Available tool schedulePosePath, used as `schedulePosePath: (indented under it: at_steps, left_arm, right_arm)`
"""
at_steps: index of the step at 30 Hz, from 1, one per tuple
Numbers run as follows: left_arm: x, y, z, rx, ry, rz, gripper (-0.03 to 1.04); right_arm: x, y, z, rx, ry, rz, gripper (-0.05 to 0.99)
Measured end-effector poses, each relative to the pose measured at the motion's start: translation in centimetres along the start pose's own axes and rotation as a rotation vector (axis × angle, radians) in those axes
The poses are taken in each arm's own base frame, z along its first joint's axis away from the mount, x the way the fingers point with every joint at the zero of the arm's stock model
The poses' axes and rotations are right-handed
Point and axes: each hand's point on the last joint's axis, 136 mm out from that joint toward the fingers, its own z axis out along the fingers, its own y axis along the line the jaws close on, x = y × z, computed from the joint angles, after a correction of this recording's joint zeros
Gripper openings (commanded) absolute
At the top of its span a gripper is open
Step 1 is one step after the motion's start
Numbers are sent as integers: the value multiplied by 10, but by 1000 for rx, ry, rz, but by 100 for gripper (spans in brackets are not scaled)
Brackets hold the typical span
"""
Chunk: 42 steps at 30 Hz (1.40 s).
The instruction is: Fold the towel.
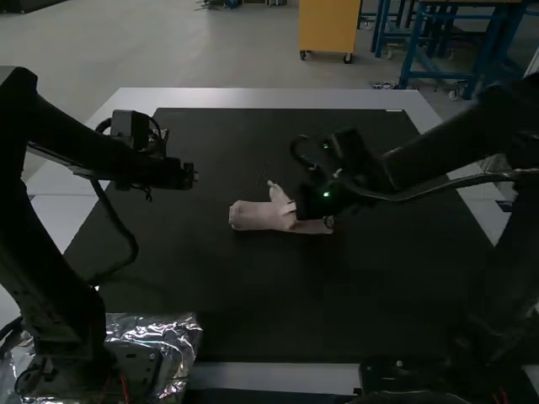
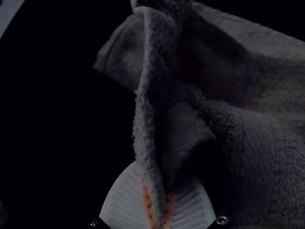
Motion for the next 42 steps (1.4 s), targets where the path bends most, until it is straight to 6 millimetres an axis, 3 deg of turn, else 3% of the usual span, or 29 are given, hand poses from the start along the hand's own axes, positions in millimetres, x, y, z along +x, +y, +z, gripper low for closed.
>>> schedulePosePath:
  at_steps: [8,17,26,27,29,30,33,35,36,40,42]
  left_arm:
    - [19,0,1,0,33,-4,97]
    - [16,0,1,0,17,-3,97]
    - [12,0,1,-1,2,-4,97]
    - [11,0,1,-1,-1,-4,97]
    - [10,0,1,-2,-6,-3,97]
    - [10,0,1,-3,-8,-3,97]
    - [10,0,1,-3,-8,-3,97]
    - [10,0,1,-4,-8,-3,97]
    - [10,0,1,-3,-8,-3,97]
    - [7,0,0,-3,-17,-2,97]
    - [4,0,-2,-3,-27,-1,97]
  right_arm:
    - [-24,15,32,-34,-9,-34,-3]
    - [-34,26,65,-57,2,-61,-3]
    - [-56,34,70,-71,-36,-83,-2]
    - [-57,34,70,-72,-38,-83,2]
    - [-57,34,70,-73,-37,-83,44]
    - [-57,34,70,-72,-36,-83,58]
    - [-52,33,70,-68,-18,-90,79]
    - [-48,31,70,-63,-3,-99,81]
    - [-49,32,69,-63,-7,-106,79]
    - [-72,45,45,-89,-126,-158,0]
    - [-93,51,28,-103,-220,-182,-2]
